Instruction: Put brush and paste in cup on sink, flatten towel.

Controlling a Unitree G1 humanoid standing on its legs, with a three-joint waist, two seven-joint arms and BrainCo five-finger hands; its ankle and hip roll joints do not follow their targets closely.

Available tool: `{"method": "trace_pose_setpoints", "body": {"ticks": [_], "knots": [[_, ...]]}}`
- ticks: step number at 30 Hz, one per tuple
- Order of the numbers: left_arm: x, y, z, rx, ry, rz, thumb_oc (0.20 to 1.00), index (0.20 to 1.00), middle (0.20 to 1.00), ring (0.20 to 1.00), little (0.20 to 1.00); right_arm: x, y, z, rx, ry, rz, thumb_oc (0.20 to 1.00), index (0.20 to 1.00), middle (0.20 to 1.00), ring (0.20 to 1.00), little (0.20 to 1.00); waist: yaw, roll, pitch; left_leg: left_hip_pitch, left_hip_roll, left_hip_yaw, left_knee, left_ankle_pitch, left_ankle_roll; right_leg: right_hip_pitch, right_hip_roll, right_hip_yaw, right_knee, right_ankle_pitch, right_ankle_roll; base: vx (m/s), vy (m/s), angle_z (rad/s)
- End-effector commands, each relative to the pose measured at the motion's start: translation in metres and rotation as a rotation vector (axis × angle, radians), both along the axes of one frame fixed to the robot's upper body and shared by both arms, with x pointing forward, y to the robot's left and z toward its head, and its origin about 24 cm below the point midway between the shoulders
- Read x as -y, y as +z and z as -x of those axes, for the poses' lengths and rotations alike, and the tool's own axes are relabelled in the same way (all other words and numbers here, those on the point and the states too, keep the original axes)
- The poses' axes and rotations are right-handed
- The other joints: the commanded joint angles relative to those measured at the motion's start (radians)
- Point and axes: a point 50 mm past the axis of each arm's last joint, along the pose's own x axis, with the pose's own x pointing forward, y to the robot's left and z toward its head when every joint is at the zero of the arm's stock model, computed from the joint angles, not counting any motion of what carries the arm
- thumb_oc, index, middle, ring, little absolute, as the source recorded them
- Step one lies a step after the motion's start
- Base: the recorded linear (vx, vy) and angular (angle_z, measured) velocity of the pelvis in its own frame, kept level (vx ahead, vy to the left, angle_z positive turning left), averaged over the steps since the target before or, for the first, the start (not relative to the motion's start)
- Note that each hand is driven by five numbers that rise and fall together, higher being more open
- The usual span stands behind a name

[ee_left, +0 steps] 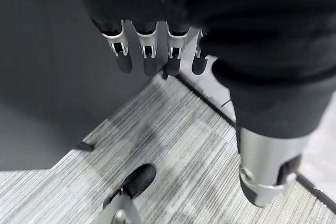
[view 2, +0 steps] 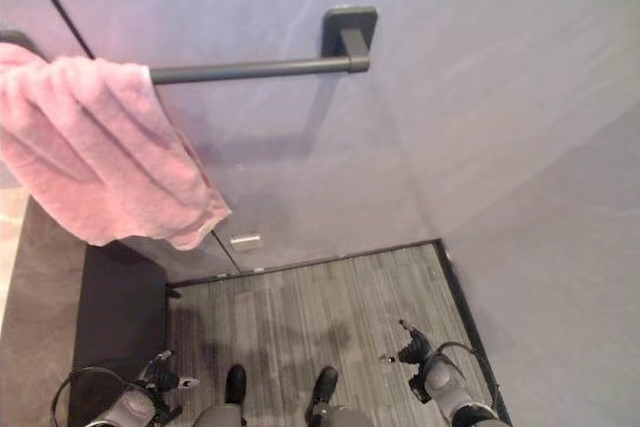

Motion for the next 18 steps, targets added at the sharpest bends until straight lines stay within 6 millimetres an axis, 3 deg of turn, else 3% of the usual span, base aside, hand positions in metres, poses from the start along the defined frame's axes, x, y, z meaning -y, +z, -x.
{"method": "trace_pose_setpoints", "body": {"ticks": [1, 5, 8, 12, 14, 15, 17, 18], "knots": [[-0.002, -0.001, 0.001, -0.013, 0.017, -0.012, 1.0, 1.0, 1.0, 1.0, 1.0, 0.003, -0.005, 0.011, -0.024, -0.026, 0.0, 1.0, 1.0, 1.0, 1.0, 1.0, -0.005, -0.011, -0.047, 0.078, -0.047, 0.065, 0.04, -0.003, 0.07, 0.027, -0.011, -0.013, 0.079, -0.084, 0.055, 0.07, -0.012, -0.01], [0.005, -0.006, 0.008, -0.029, 0.019, 0.01, 1.0, 1.0, 1.0, 1.0, 1.0, 0.0, -0.011, 0.017, -0.059, -0.027, -0.001, 1.0, 1.0, 1.0, 1.0, 1.0, -0.002, -0.003, -0.052, 0.08, -0.07, -0.012, 0.065, -0.029, 0.079, 0.042, -0.009, 0.005, 0.098, -0.093, 0.051, 0.04, 0.014, 0.06], [0.013, -0.009, 0.011, -0.012, 0.056, 0.055, 1.0, 1.0, 1.0, 1.0, 1.0, -0.004, -0.017, 0.021, -0.087, -0.057, -0.015, 1.0, 1.0, 1.0, 1.0, 1.0, 0.022, 0.005, -0.039, 0.059, -0.129, -0.167, 0.128, -0.099, 0.106, 0.053, -0.023, 0.052, 0.158, -0.117, 0.036, 0.0, 0.073, -0.01], [0.022, -0.011, 0.014, -0.012, 0.058, 0.092, 1.0, 1.0, 1.0, 1.0, 1.0, -0.005, -0.024, 0.034, -0.128, -0.117, -0.039, 1.0, 1.0, 1.0, 1.0, 1.0, 0.022, 0.02, -0.05, 0.073, -0.156, -0.203, 0.12, -0.117, 0.131, 0.052, -0.047, 0.047, 0.217, -0.13, 0.041, 0.02, 0.136, -0.07], [0.026, -0.008, 0.009, 0.023, 0.038, 0.119, 1.0, 1.0, 1.0, 1.0, 1.0, -0.008, -0.024, 0.033, -0.115, -0.147, -0.072, 1.0, 1.0, 1.0, 1.0, 1.0, 0.012, 0.033, -0.04, 0.067, -0.18, -0.224, 0.134, -0.116, 0.158, 0.016, -0.074, 0.067, 0.312, -0.121, 0.044, -0.05, 0.181, 0.26], [0.026, -0.007, 0.005, 0.037, 0.022, 0.119, 1.0, 1.0, 1.0, 1.0, 1.0, -0.011, -0.023, 0.03, -0.106, -0.135, -0.079, 1.0, 1.0, 1.0, 1.0, 1.0, 0.01, 0.037, -0.032, 0.068, -0.184, -0.232, 0.139, -0.114, 0.162, 0.004, -0.075, 0.088, 0.338, -0.118, 0.049, -0.09, 0.139, 0.17], [0.03, -0.001, -0.003, 0.078, -0.038, 0.134, 1.0, 1.0, 1.0, 1.0, 1.0, -0.015, -0.02, 0.024, -0.081, -0.099, -0.089, 1.0, 1.0, 1.0, 1.0, 1.0, -0.013, 0.042, -0.018, 0.06, -0.2, -0.27, 0.151, -0.11, 0.176, -0.043, -0.044, 0.247, 0.397, -0.098, 0.072, -0.06, 0.038, 0.52], [0.029, 0.003, -0.007, 0.103, -0.056, 0.136, 1.0, 1.0, 1.0, 1.0, 1.0, -0.017, -0.017, 0.019, -0.059, -0.086, -0.098, 1.0, 1.0, 1.0, 1.0, 1.0, -0.006, 0.052, -0.014, 0.06, -0.19, -0.275, 0.152, -0.111, 0.172, -0.033, -0.053, 0.275, 0.348, -0.108, 0.069, -0.04, -0.032, 0.94]]}}
